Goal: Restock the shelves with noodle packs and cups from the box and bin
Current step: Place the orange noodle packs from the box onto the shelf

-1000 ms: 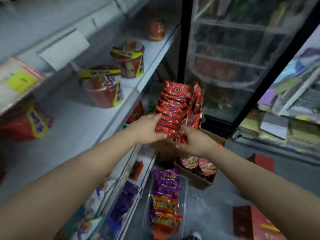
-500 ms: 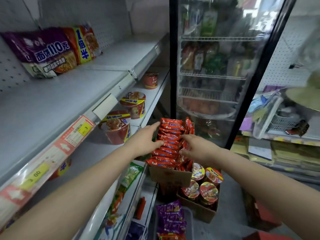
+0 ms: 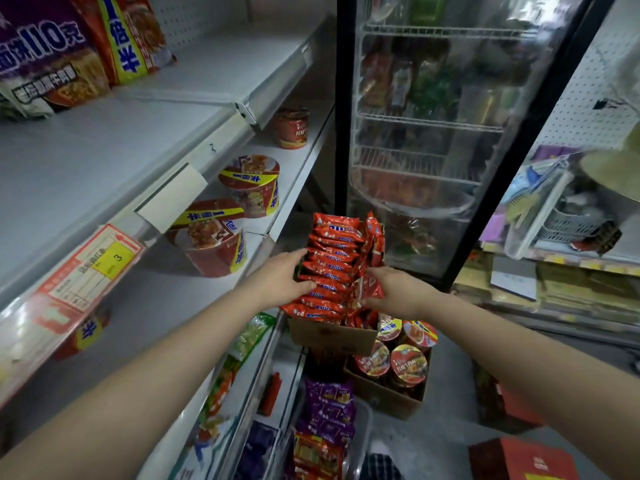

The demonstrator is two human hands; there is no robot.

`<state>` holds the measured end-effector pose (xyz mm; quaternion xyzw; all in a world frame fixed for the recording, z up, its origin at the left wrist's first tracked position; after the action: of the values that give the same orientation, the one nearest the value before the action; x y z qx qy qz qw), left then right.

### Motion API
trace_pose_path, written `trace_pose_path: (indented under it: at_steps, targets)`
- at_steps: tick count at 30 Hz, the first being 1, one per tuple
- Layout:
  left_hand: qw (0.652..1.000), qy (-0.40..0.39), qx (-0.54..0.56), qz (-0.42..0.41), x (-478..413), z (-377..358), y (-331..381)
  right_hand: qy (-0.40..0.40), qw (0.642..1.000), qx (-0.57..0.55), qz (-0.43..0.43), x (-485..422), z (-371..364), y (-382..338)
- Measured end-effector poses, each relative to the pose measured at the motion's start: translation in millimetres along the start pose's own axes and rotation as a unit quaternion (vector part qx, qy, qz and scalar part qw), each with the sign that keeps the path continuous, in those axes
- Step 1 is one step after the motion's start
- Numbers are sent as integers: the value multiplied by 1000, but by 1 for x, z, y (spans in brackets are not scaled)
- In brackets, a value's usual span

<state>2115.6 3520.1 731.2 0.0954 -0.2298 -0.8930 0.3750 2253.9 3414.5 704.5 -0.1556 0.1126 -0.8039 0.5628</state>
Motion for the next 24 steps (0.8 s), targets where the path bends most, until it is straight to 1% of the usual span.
trace_pose_path:
  at_steps: [3, 7, 11, 15, 18, 22, 24]
  targets:
    - [999, -22, 10, 31, -24, -21, -18, -16, 1000, -11, -4, -28, -9, 20]
    - [996, -36, 25, 82, -55, -58, -52, -62, 998, -14, 4, -69, -40, 43]
    - [987, -72, 48, 135, -74, -110, -89, -130, 991, -21, 8, -103, -87, 64]
    - [978, -98, 51, 175, -89, -171, -142, -193, 981, -17, 15, -126, -143, 78]
    - [975, -93, 48, 195, -90, -187, -151, -212, 977, 8, 23, -137, -174, 84]
    - [970, -61, 67, 226, -93, -204, -161, -225, 973, 42, 5, -148, -210, 88]
    - [970, -48, 70, 227, -93, -213, -166, -221, 973, 67, -15, -149, -228, 90]
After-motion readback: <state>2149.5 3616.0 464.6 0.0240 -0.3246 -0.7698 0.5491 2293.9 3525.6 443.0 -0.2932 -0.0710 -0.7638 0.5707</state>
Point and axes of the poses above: each hand's wrist, its own x-axis away from the middle knuckle, its own z-axis out of the back of the hand, y = z × x, the point moved 10 cm from there along -x, towards the middle knuckle, and after that the axes turned 13 degrees about y, right-handed, at the moved point
